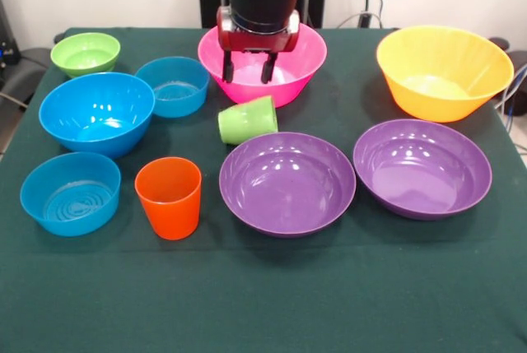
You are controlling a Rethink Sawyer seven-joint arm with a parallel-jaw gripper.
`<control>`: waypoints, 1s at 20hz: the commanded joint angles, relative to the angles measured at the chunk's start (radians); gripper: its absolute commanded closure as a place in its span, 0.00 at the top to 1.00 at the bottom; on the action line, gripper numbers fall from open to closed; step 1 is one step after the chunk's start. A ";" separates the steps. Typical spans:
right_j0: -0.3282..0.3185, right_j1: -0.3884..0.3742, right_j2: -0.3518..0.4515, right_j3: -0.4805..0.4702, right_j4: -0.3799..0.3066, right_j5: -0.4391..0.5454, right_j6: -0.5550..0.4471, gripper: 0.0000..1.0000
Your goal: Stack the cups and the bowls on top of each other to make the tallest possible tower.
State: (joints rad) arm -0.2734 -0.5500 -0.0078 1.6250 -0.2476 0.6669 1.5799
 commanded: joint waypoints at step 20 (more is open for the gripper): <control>0.092 0.255 -0.046 -0.057 -0.051 -0.300 0.170 1.00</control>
State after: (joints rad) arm -0.2443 -0.3591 -0.1048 1.6070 -0.2919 0.4198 1.5824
